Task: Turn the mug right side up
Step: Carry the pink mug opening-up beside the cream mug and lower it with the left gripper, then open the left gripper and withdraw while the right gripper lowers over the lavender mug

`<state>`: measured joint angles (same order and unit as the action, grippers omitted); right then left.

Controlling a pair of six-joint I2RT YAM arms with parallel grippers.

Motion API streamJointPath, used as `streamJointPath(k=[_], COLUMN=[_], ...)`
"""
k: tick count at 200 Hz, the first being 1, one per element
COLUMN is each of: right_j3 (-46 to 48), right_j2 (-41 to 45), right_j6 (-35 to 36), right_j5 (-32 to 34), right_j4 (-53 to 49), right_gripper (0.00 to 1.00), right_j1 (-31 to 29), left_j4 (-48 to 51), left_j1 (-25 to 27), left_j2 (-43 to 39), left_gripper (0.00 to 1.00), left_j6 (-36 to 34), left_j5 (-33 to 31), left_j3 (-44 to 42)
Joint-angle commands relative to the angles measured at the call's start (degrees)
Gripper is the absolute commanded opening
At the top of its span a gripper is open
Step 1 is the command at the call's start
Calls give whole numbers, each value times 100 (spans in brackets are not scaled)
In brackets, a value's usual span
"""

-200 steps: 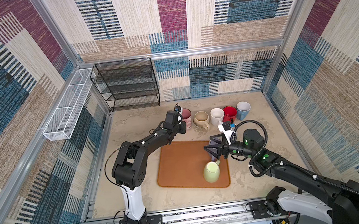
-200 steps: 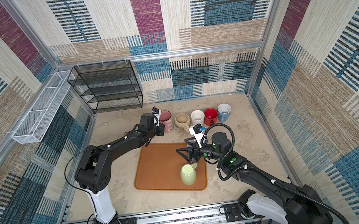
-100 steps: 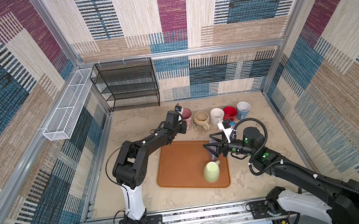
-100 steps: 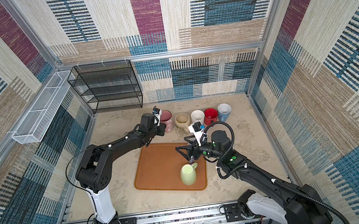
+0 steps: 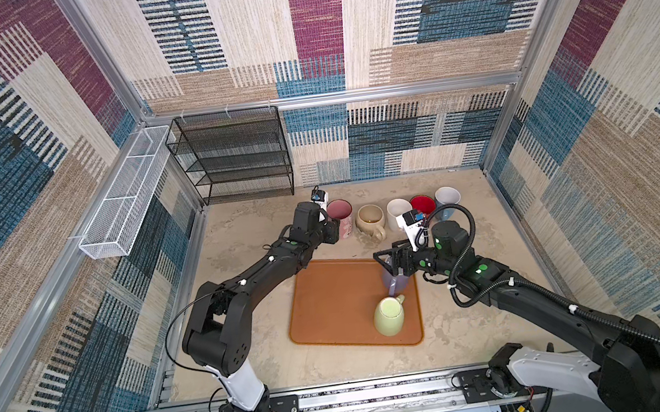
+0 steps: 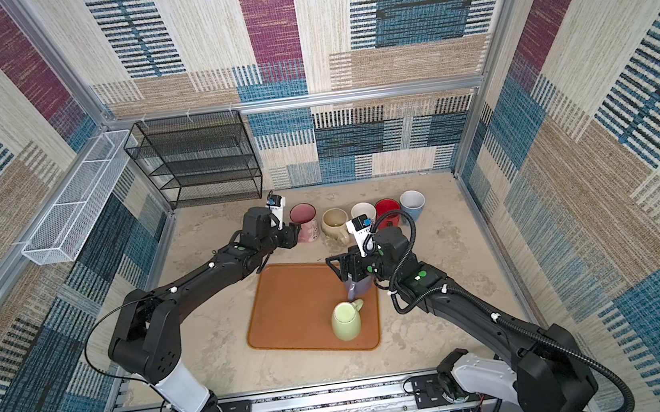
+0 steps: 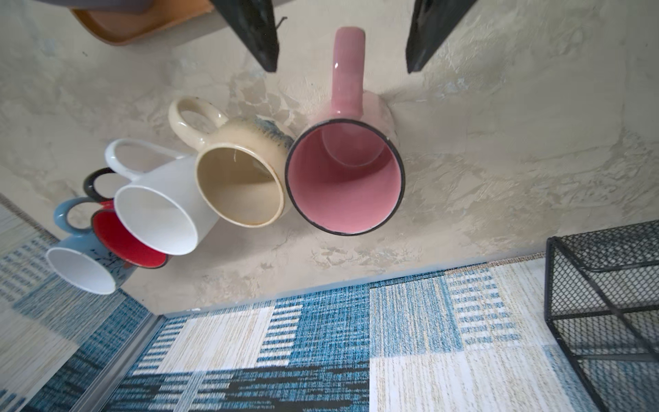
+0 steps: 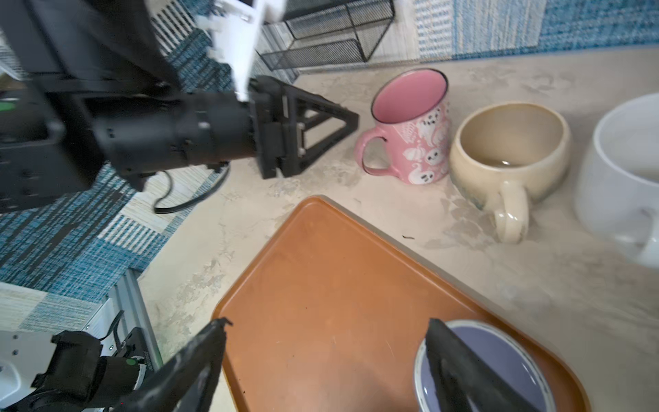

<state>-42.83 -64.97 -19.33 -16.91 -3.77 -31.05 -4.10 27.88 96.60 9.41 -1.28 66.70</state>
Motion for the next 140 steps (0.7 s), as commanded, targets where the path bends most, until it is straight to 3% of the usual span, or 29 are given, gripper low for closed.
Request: streamJointPath(k=[1,18,34,70,140], right_j3=[-104,-113,-86,148,556], right_j2=[12,99,232,566,571], right_j6=[-226,-289,-351,-561,-913], right_j5=[565,804,1058,1388,1245], right_j4=[-605,-918,-1216,-1589,-1379], right_gripper=[89,88,88,88,89], right_j1=[-7,-7,-9,-11,-13], left_j4=[271,581,843,1469,2468], left_j1=[-2,-2,-2,-3,-2], left_j2=[-427,-749,-1072,-1936,-3827], left_gripper=[72,87,90,91,91], left_j6=[551,929,1248,1587,1702], left_j5=[8,136,359,640,869], left_j3=[-212,-310,-423,-717,-1300])
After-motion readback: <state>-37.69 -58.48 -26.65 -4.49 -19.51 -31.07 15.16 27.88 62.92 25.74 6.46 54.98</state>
